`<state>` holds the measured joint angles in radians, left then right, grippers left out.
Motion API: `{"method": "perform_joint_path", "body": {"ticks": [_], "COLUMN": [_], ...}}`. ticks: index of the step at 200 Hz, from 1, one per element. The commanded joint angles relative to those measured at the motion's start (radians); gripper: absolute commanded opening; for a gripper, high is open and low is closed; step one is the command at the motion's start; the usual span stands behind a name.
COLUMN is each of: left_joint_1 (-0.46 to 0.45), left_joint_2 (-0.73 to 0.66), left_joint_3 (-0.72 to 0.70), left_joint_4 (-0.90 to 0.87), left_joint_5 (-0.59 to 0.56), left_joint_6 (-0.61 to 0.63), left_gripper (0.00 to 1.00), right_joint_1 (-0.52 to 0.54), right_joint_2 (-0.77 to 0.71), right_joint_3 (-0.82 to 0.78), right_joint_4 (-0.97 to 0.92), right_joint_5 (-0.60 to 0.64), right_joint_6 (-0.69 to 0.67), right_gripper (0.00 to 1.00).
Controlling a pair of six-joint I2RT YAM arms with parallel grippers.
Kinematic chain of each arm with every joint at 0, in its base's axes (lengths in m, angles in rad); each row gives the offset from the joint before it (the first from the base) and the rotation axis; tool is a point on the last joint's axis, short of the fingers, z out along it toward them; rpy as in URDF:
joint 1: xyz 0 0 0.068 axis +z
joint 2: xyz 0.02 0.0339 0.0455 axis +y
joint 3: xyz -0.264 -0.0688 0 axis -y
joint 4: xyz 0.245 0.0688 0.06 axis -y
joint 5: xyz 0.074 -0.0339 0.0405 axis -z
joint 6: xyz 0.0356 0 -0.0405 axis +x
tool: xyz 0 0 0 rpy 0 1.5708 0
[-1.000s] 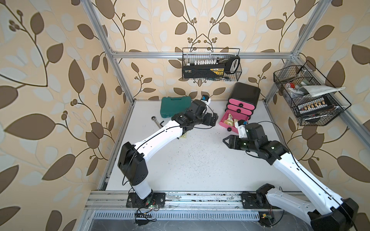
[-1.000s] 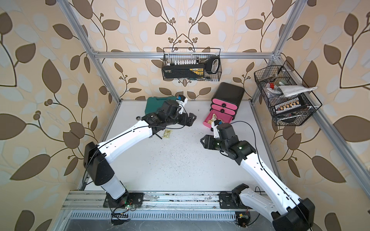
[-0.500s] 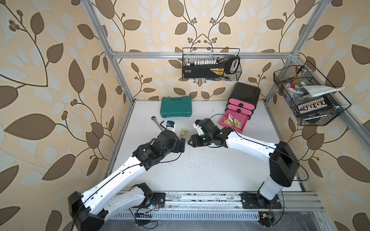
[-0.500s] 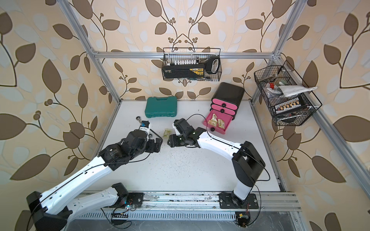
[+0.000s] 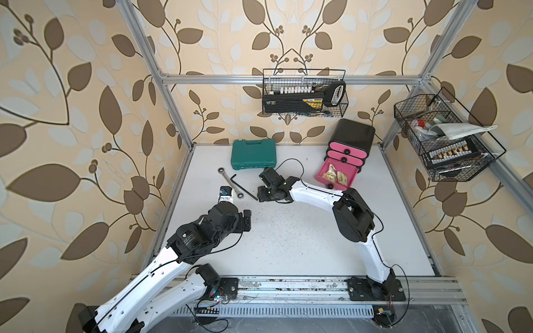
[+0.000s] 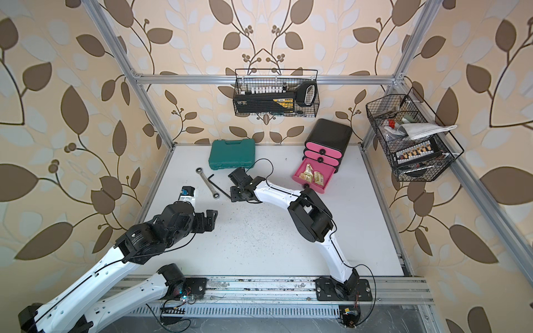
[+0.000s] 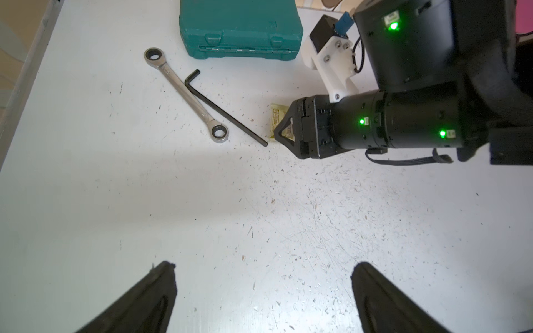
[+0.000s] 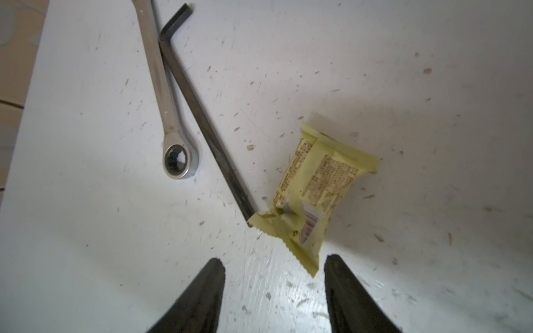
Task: Place the cookies into the drawer by color
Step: Pick up the cookie at the center of the board.
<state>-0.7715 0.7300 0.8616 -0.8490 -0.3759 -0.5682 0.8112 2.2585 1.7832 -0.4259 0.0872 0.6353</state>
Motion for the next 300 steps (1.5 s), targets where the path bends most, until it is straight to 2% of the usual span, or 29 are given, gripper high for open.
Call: {"method": "perform_joint_path", "body": {"ticks": [1,29,52,95,115,151,179,224,269,300], "left_joint_1": [0.005,0.005,0.005,0.005,0.005,0.005,0.005,0.005,0.005,0.005], "left_joint_2": [0.009,0.018,0.022,0.029,0.034,0.047,0.071,0.094,0.120,0.177], "left_joint_3": [0.022,0.020,0.022,0.020,0.020,0.020,0.022,0.022,0.014,0.022], "left_joint_4": [-0.015,-0.010,-0.010,-0.004,-0.002,0.017,0.034,0.056,0.128,0.193], "left_joint_5": [0.008,0.024,0.033,0.060,0.065,0.085,0.107,0.160,0.215,0.220], "left_joint_6": [-0.002,-0.001,-0.006,-0.023,-0.032,-0.033,-0.040,-0.039,-0.003,0.038], "left_gripper": [0.98,0.98,0.98,0.98,0.98,0.98,0.98,0.98,0.98,0.98], "right_joint_1": [-0.013,-0.034,-0.046,-0.053,-0.055,-0.062,-0.070,-0.082,-0.102,-0.182], "right_joint_2": [0.044,0.091,0.117,0.136,0.123,0.069,0.032,-0.082,-0.268,-0.404], "right_joint_3": [0.047,0.087,0.097,0.083,0.055,-0.015,-0.045,-0.138,-0.267,-0.361], "right_joint_4": [-0.043,-0.067,-0.067,-0.055,-0.035,0.016,0.031,0.071,0.104,0.115], "right_joint_5": [0.082,0.068,0.032,-0.005,-0.015,-0.030,-0.046,-0.043,-0.039,-0.017], "right_joint_6": [-0.014,-0.017,-0.019,-0.024,-0.021,-0.040,-0.061,-0.091,-0.110,-0.133], "right_gripper": [0.58,0.57,0.52,0.32,0.19,0.11,0.00,0.00,0.00,0.00]}}
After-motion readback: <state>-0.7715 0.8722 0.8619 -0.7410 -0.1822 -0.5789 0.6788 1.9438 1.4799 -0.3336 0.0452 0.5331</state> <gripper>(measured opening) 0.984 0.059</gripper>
